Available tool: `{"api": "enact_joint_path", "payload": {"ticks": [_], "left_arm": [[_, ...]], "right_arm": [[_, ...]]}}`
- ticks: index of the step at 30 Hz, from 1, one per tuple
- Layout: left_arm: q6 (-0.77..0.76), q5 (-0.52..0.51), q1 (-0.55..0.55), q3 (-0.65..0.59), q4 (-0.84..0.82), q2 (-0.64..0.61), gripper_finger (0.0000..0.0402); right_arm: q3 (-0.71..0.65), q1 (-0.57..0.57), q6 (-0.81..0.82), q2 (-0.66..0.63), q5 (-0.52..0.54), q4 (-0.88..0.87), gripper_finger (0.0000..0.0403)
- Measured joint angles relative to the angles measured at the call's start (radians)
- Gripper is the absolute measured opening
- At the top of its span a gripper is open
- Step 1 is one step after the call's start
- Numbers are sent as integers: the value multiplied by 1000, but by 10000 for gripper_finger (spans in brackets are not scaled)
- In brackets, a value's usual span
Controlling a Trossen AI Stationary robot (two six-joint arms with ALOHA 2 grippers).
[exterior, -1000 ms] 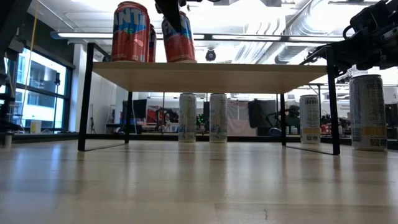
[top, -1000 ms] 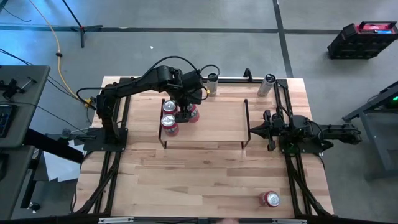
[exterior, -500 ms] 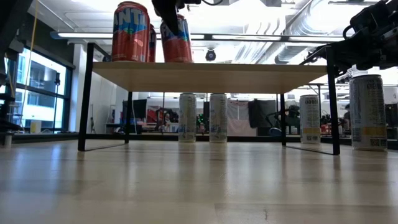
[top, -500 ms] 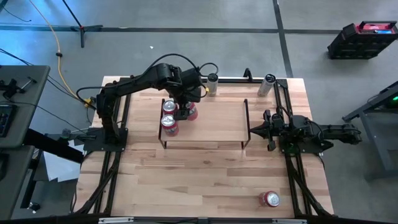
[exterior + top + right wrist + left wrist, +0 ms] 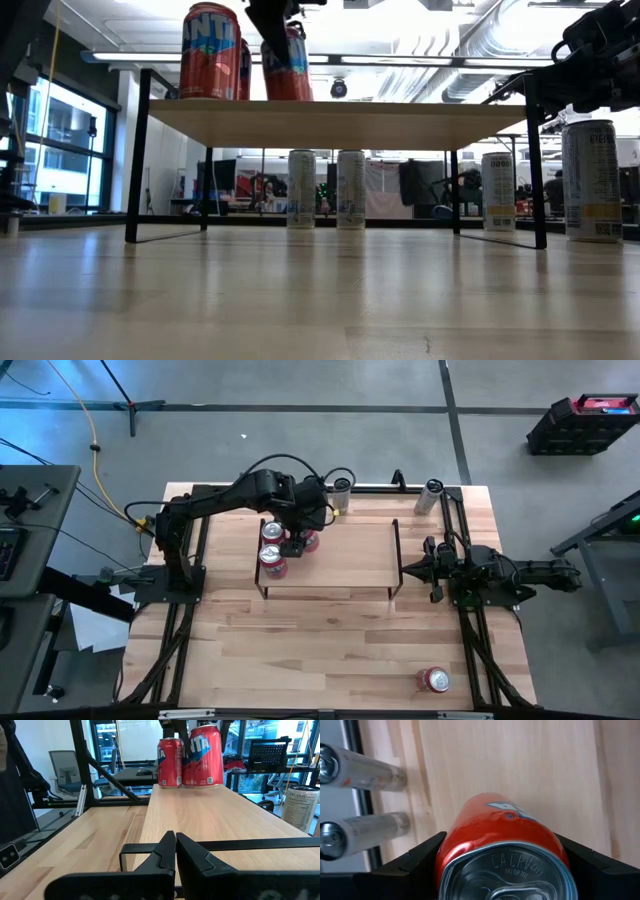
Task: Place canned beverage on shelf
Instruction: Put the red soda can on the shelf
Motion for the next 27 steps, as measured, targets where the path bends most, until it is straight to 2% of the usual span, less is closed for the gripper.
{"api": "enact_joint_path", "payload": {"ticks": [27], "left_arm": [[34,26,-1,1,-11,9,287]], "right_arm": [[0,0,0,0,0,0,0]]}}
